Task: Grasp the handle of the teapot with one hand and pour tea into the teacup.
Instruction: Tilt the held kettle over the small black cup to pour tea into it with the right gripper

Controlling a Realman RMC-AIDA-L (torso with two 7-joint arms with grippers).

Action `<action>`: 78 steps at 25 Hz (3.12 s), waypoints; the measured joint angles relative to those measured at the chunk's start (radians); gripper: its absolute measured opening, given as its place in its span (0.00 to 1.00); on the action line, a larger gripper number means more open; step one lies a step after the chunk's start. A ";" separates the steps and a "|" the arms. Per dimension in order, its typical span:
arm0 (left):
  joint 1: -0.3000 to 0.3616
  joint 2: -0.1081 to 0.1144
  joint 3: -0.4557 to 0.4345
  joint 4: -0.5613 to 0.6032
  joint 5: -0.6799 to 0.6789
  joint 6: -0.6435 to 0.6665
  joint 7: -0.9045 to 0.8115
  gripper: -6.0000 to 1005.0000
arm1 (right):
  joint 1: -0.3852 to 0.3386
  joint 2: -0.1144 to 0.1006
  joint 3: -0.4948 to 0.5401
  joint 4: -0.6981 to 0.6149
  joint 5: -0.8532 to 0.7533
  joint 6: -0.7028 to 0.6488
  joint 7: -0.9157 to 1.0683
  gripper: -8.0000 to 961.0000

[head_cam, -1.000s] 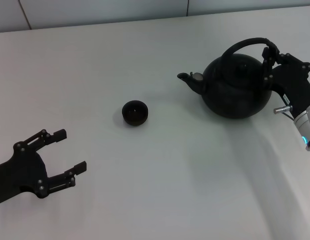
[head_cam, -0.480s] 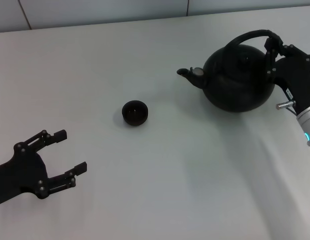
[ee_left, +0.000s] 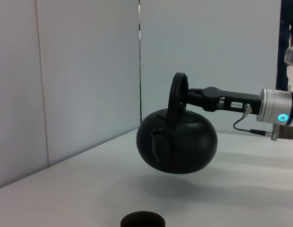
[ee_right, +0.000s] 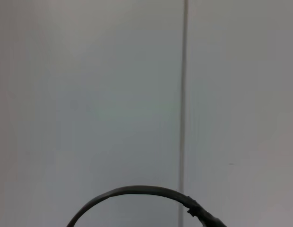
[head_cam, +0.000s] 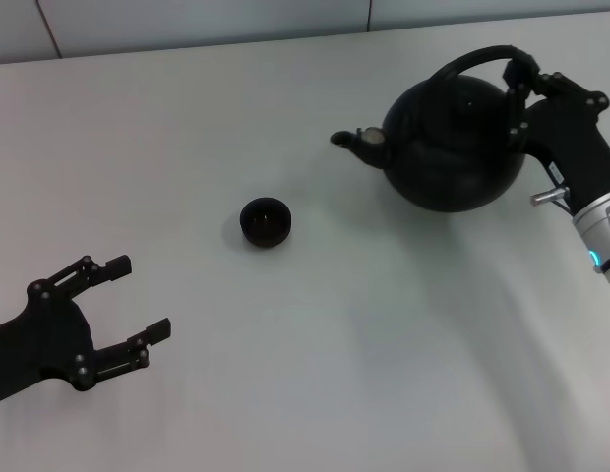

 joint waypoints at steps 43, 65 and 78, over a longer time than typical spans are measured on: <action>-0.011 -0.002 -0.002 0.000 0.000 0.001 -0.001 0.85 | 0.215 -0.003 -0.040 -0.218 -0.242 0.081 0.150 0.09; -0.021 -0.002 -0.002 0.000 0.000 -0.004 -0.005 0.85 | 0.260 -0.003 -0.064 -0.257 -0.265 0.078 0.026 0.09; -0.022 -0.002 -0.002 0.000 -0.003 -0.004 -0.005 0.85 | 0.275 -0.003 -0.073 -0.266 -0.265 0.081 0.001 0.09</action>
